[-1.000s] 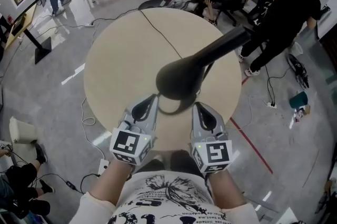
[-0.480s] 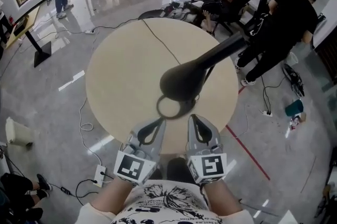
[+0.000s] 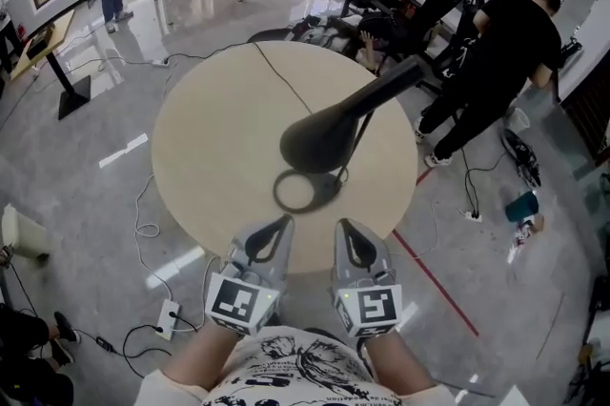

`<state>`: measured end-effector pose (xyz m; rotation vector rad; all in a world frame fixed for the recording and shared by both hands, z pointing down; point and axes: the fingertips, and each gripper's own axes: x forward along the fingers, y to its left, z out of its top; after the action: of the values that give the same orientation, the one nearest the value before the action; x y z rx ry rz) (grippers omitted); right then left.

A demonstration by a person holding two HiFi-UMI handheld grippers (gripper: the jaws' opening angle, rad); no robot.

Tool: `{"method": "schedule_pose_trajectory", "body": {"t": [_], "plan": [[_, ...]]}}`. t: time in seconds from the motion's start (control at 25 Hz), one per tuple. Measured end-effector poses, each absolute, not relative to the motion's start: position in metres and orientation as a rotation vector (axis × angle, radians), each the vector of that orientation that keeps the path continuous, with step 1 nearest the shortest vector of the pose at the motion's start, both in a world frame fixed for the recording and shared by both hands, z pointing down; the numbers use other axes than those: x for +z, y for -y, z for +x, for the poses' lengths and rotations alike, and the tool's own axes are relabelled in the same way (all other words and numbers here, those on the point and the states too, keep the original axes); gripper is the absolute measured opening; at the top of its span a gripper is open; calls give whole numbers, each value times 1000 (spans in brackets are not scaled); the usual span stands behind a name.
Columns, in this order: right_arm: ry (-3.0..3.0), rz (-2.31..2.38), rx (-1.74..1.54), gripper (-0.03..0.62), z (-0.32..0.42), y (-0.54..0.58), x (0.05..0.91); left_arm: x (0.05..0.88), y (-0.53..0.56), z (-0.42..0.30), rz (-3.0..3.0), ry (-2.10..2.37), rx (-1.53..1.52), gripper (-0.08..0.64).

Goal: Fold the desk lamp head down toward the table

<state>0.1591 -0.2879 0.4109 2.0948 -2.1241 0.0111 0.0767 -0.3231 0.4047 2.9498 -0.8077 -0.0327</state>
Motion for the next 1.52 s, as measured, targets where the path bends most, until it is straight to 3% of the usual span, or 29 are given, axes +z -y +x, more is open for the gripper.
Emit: {"method": "schedule_pose_trajectory", "body": {"t": [0.64,0.96,1.52], "plan": [[2180,2098,-11,9,175,117,416,405,156,80,2916,876,-40,6],[2270,2006,62,9,146,39,441,412,61,55,2913,906,-61,6],[2267,2008,112,9,96,-29,438,418,-8,1,2854,897,-18,6]]}}
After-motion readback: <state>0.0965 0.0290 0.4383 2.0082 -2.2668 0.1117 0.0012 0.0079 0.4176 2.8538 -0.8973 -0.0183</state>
